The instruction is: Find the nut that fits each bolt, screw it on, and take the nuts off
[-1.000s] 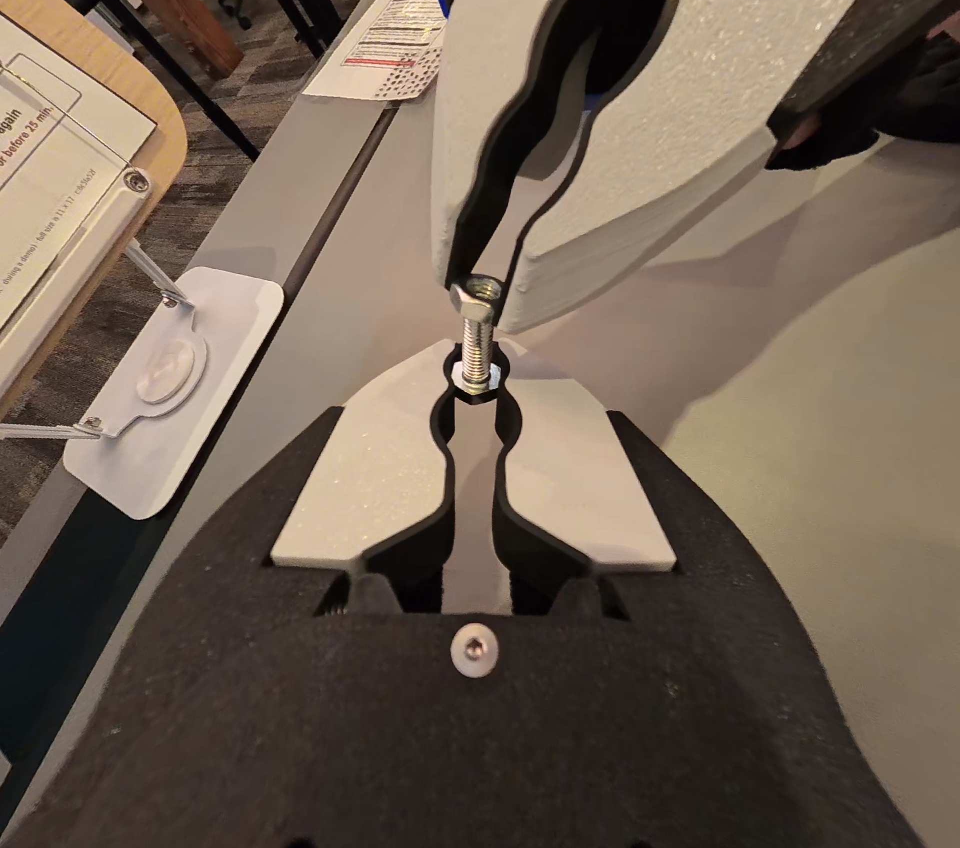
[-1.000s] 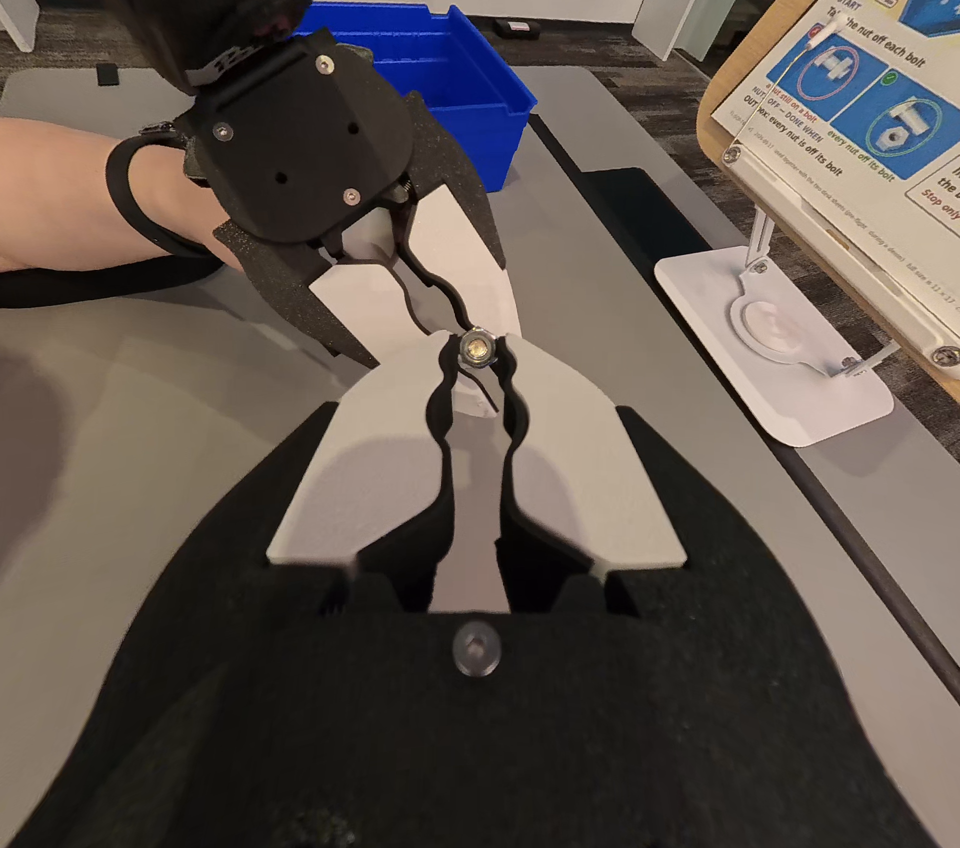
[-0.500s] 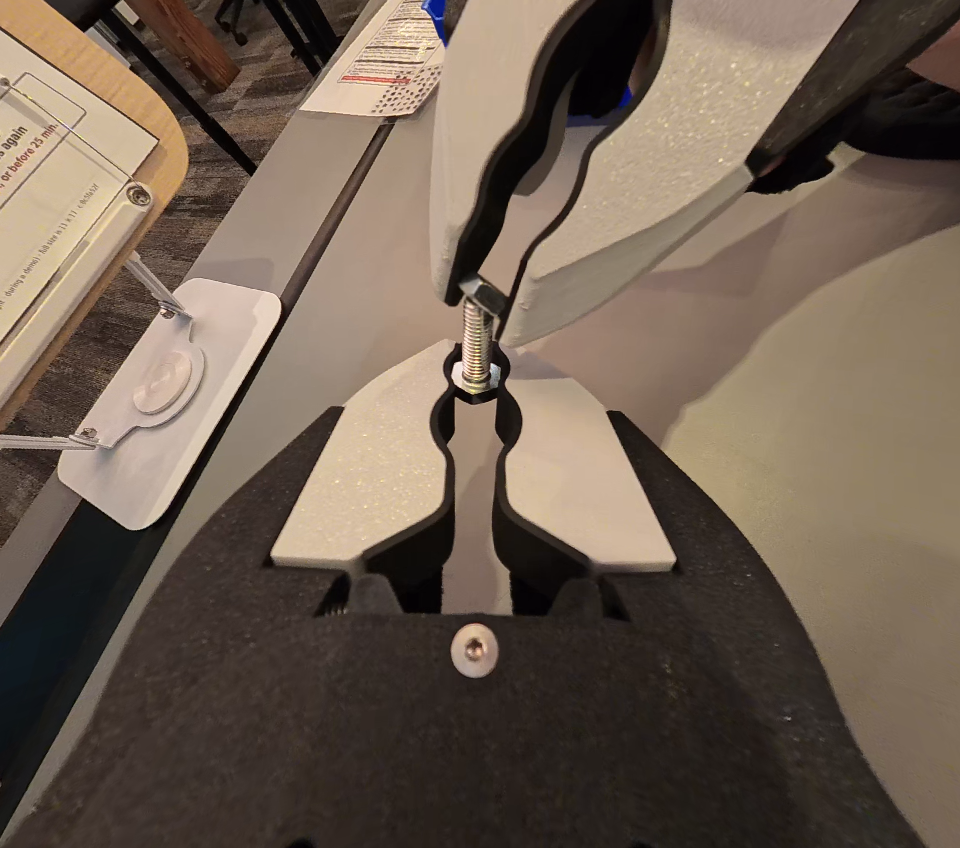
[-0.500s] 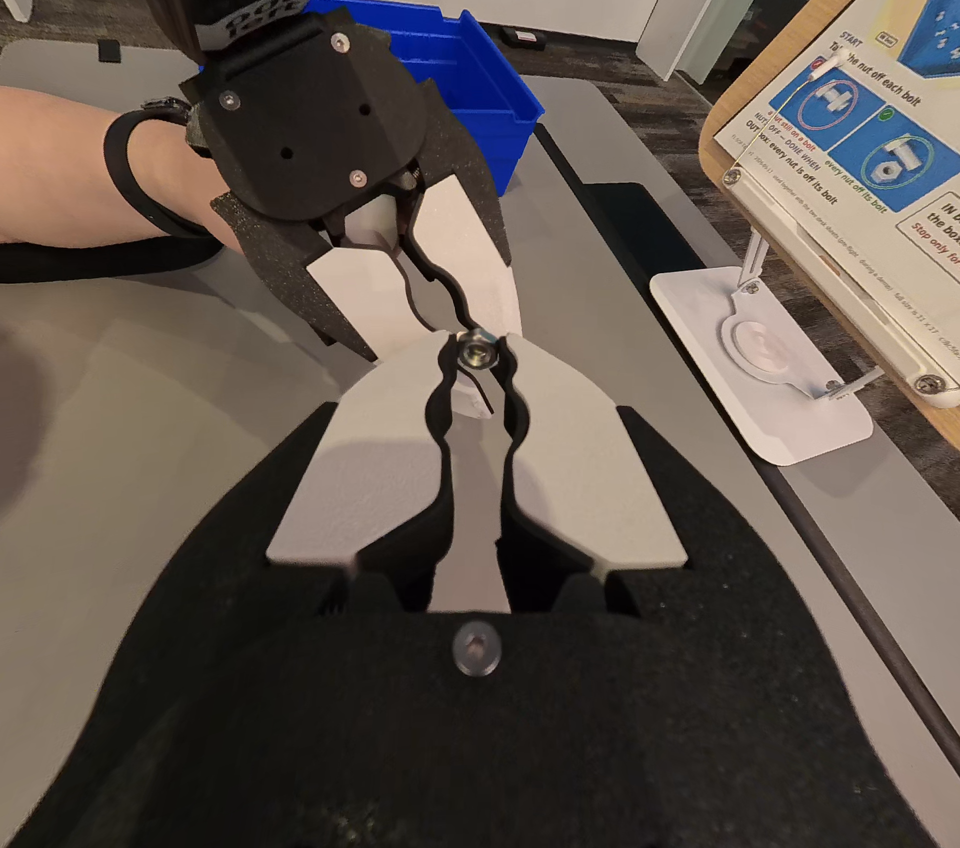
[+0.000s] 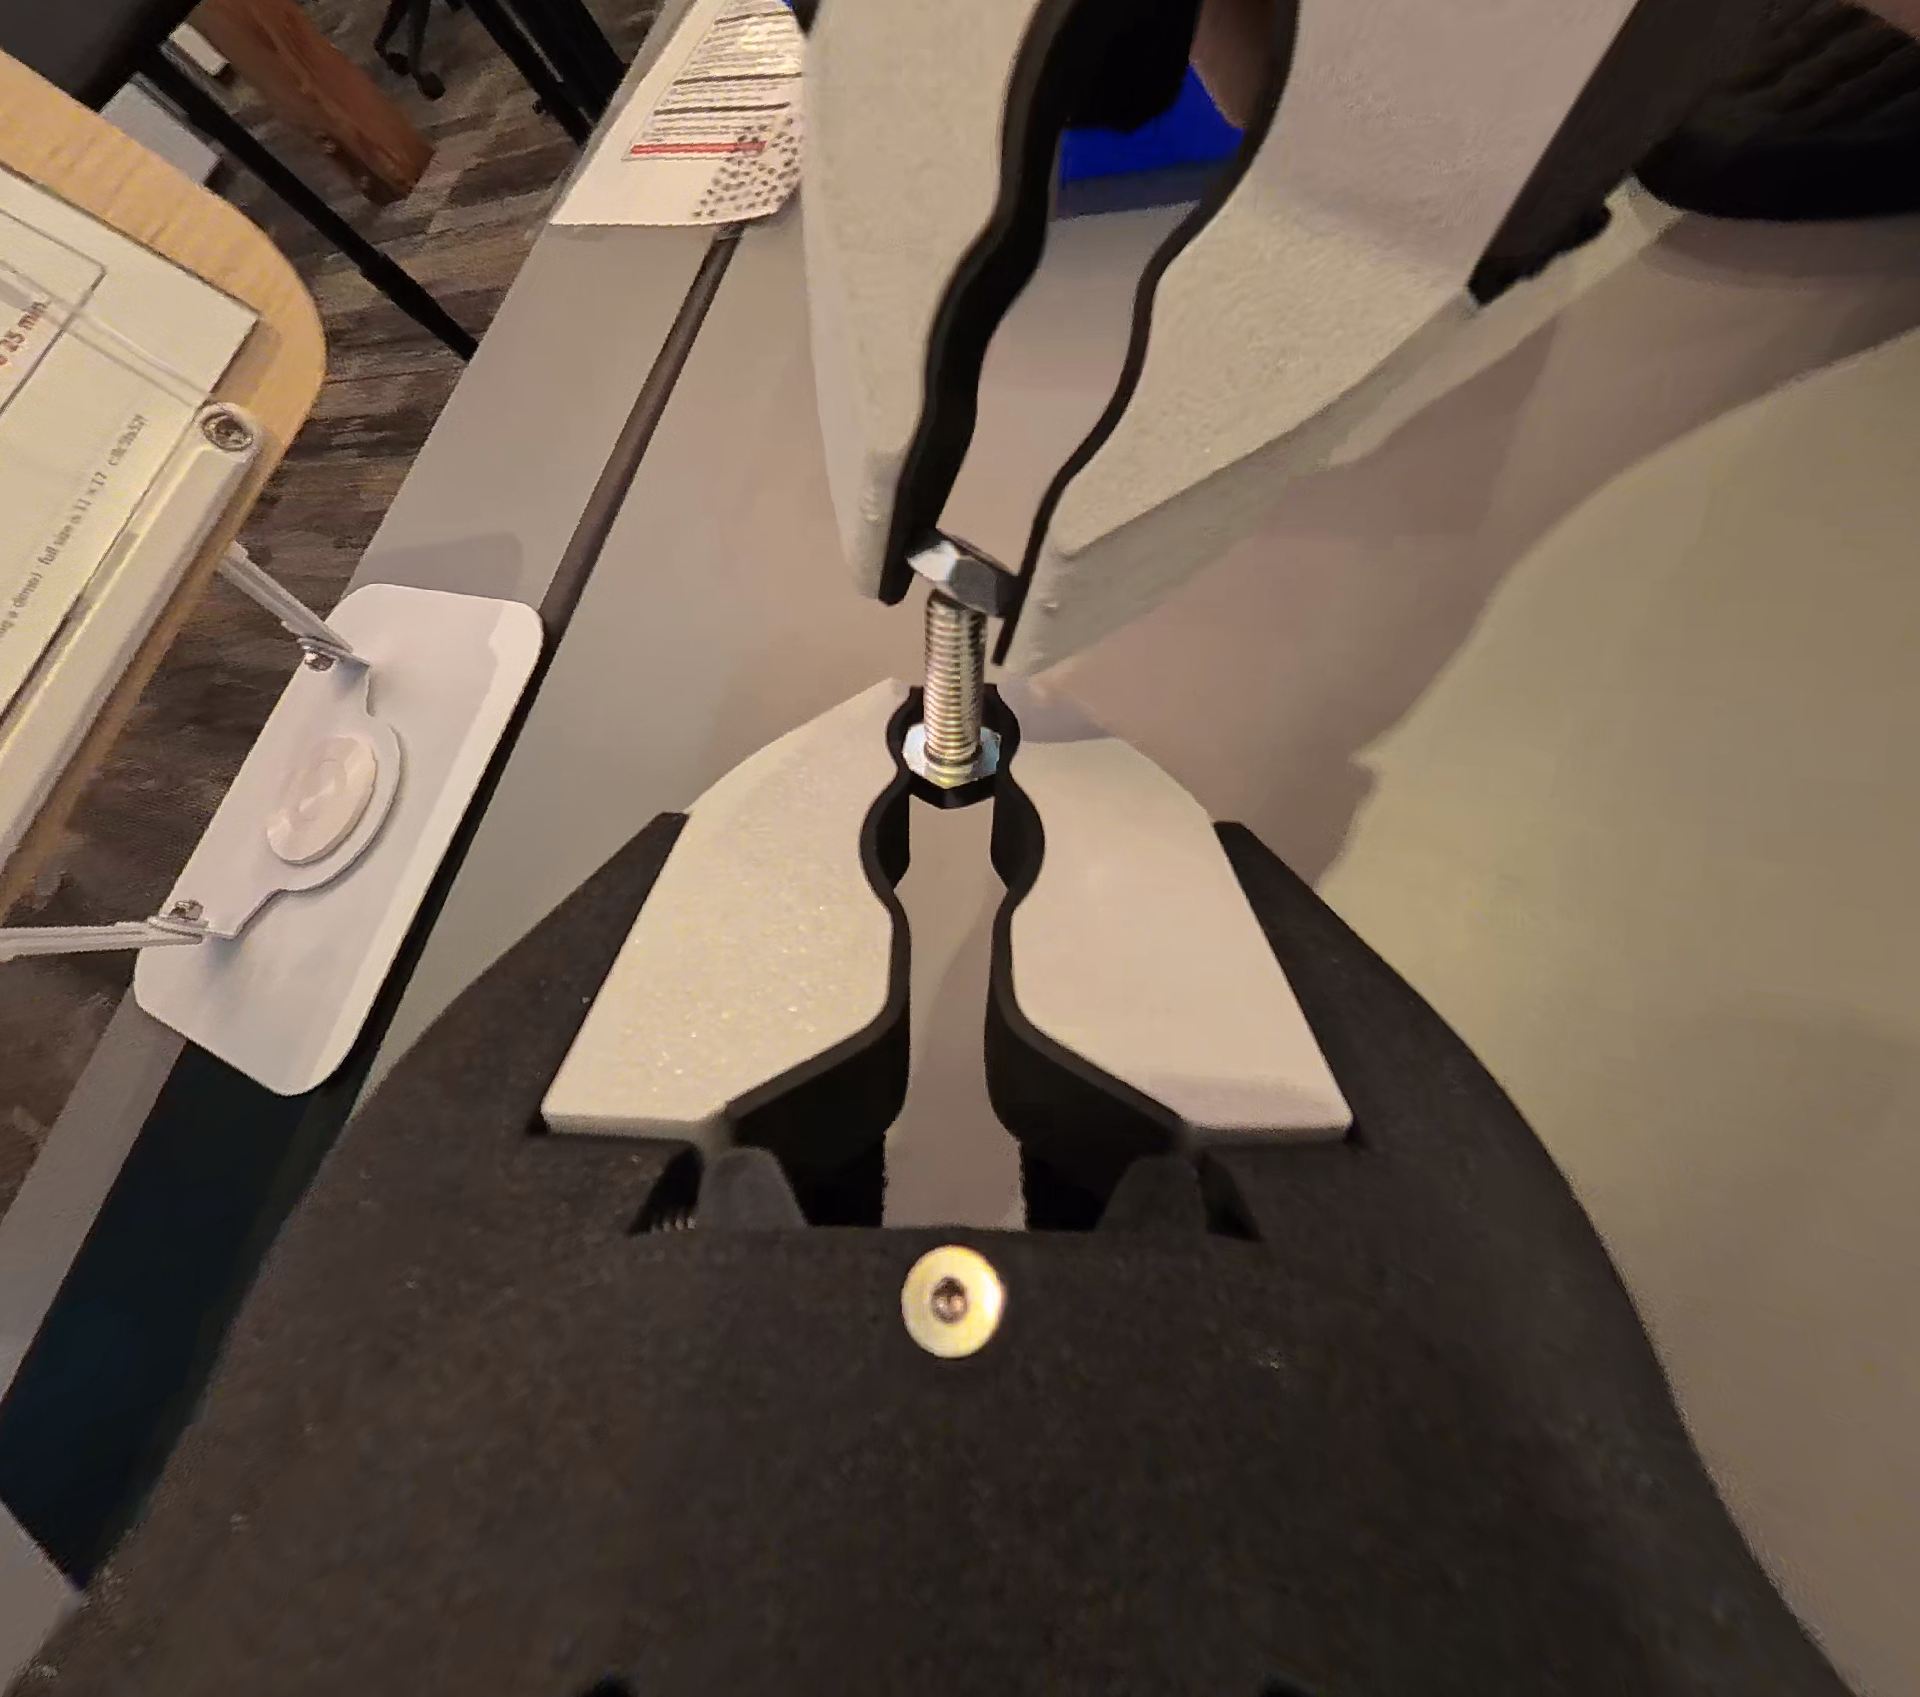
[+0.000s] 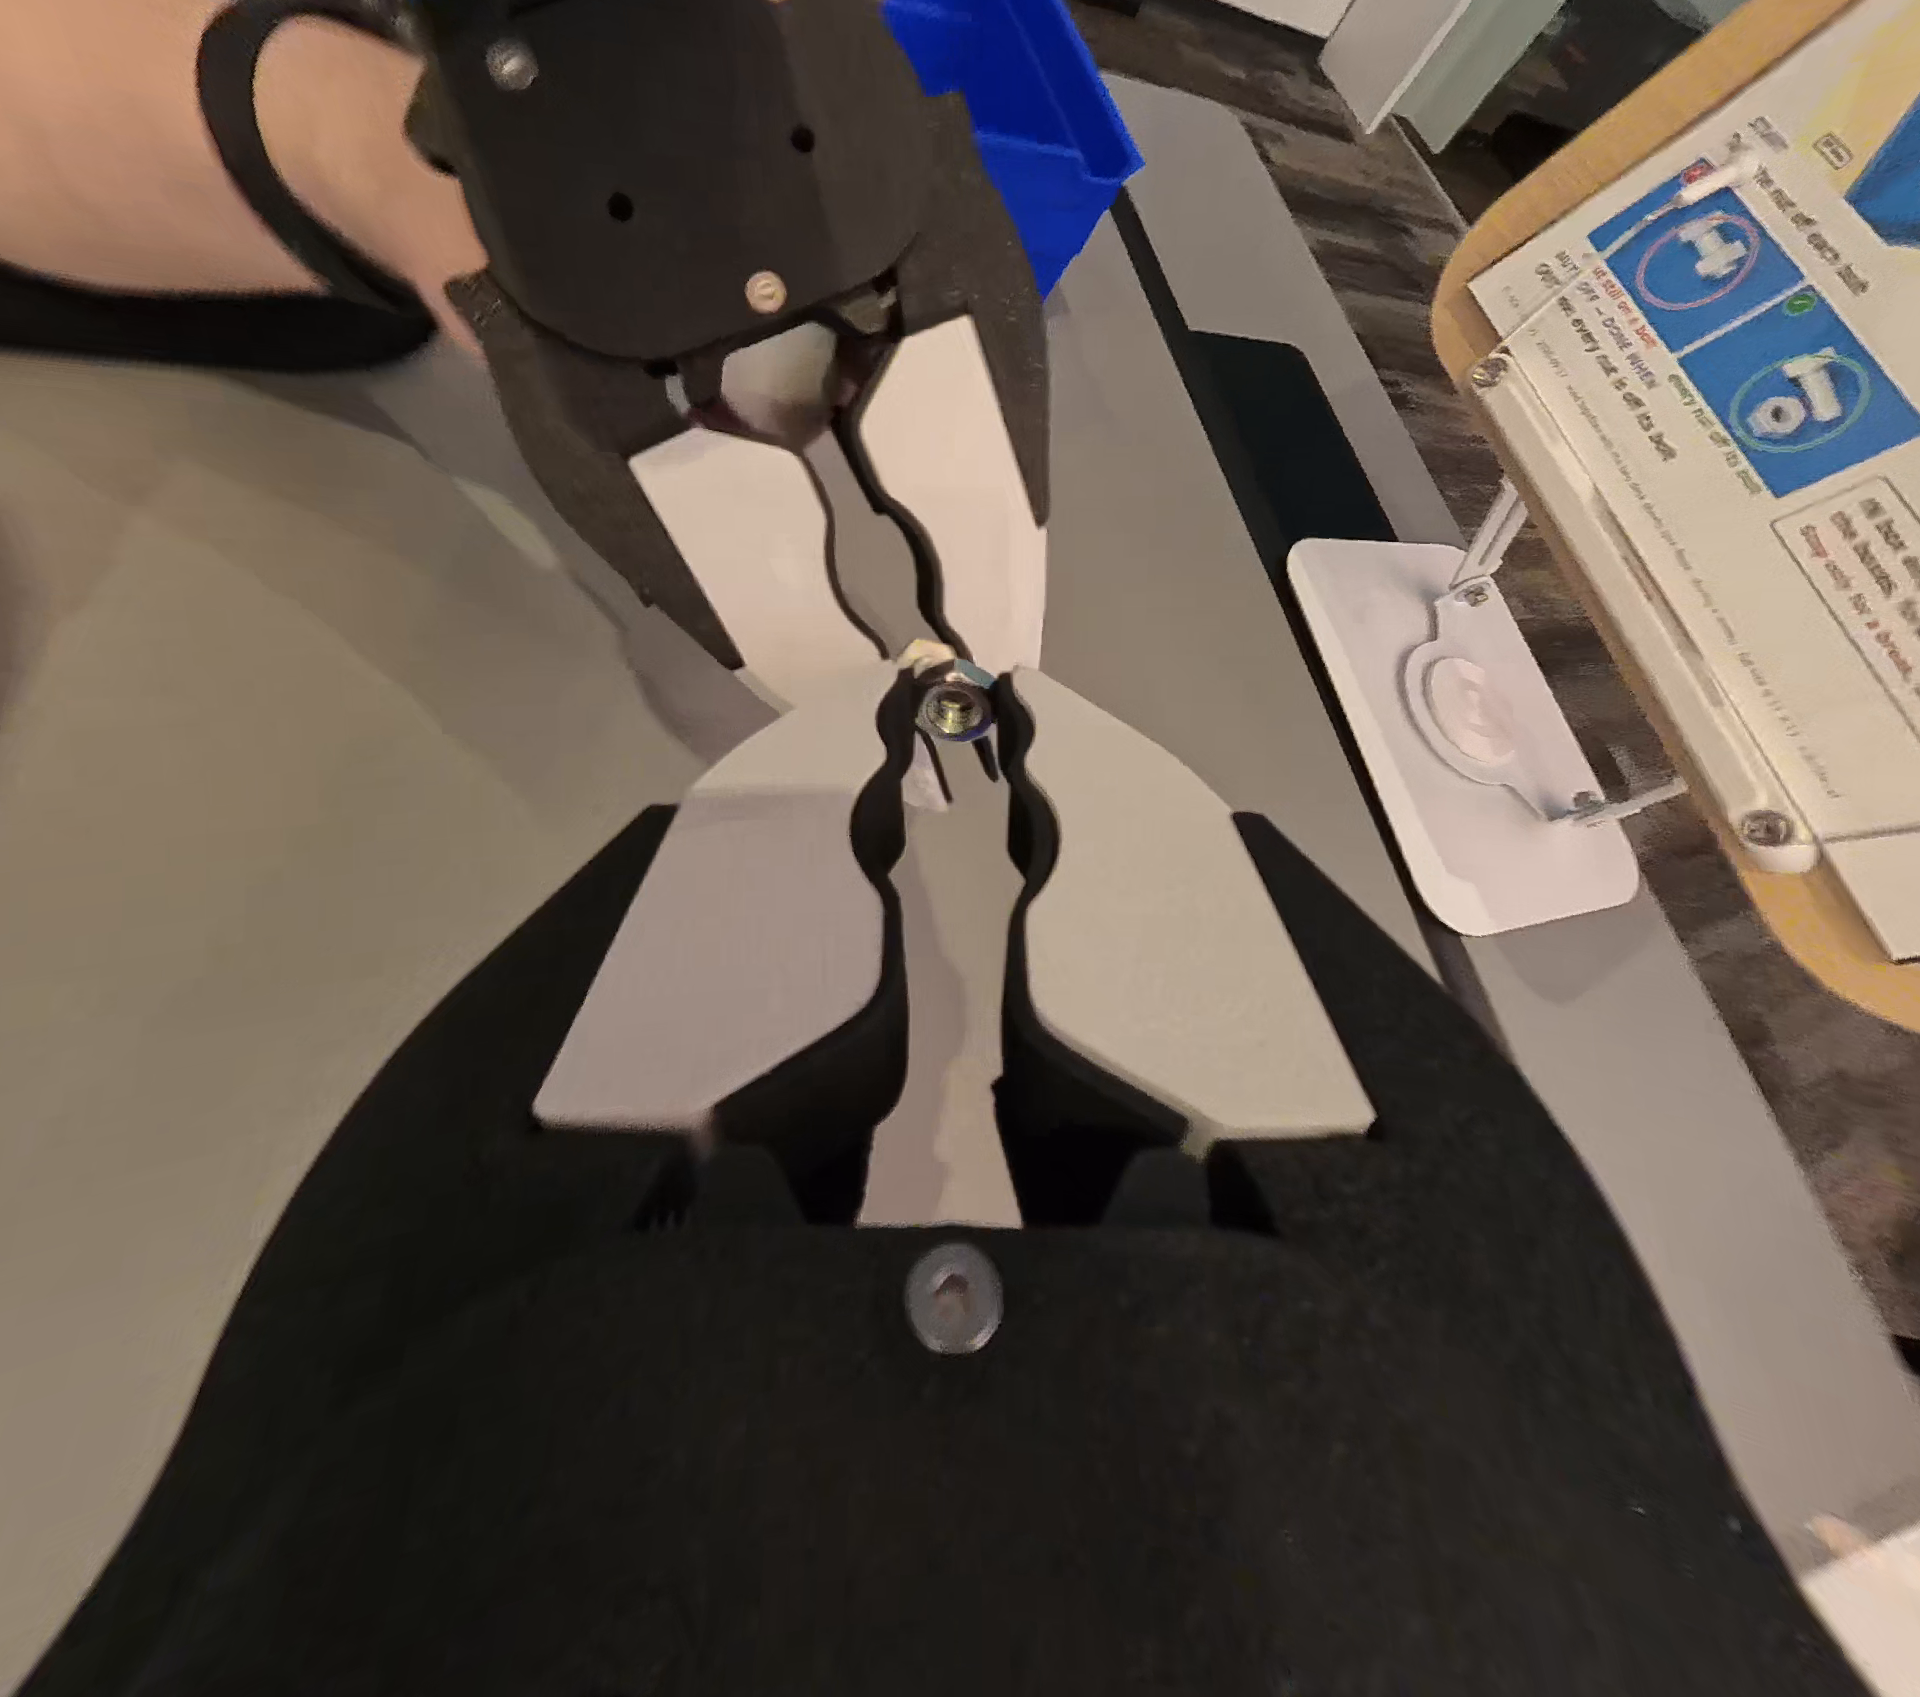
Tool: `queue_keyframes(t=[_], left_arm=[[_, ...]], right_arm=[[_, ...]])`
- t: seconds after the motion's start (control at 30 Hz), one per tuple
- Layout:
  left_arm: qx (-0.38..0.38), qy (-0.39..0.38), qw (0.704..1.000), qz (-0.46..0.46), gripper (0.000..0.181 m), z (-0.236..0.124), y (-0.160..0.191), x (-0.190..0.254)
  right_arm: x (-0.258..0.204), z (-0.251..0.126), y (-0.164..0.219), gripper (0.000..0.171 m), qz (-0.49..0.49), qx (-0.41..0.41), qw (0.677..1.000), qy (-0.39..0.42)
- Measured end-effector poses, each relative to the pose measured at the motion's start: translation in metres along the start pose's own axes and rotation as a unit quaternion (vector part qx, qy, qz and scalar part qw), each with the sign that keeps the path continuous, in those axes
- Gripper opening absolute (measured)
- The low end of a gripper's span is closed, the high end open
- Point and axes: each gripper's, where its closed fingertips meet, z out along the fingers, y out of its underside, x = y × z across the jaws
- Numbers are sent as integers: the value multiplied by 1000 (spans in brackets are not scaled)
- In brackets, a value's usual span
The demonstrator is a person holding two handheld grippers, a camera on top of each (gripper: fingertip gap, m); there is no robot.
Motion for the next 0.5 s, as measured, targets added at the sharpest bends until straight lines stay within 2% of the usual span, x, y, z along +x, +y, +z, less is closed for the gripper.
queue_keyframes(t=[0.2, 0.5], left_arm=[[-40, 49, 996, 60, 9, 7, 11, 24], [-81, 120, 982, 121, 9, 15, 26, 58]], right_arm=[[-21, -2, 19, 14, -151, -83, 985, -22], [-51, -6, 44, 14, -224, -143, 959, -101]])
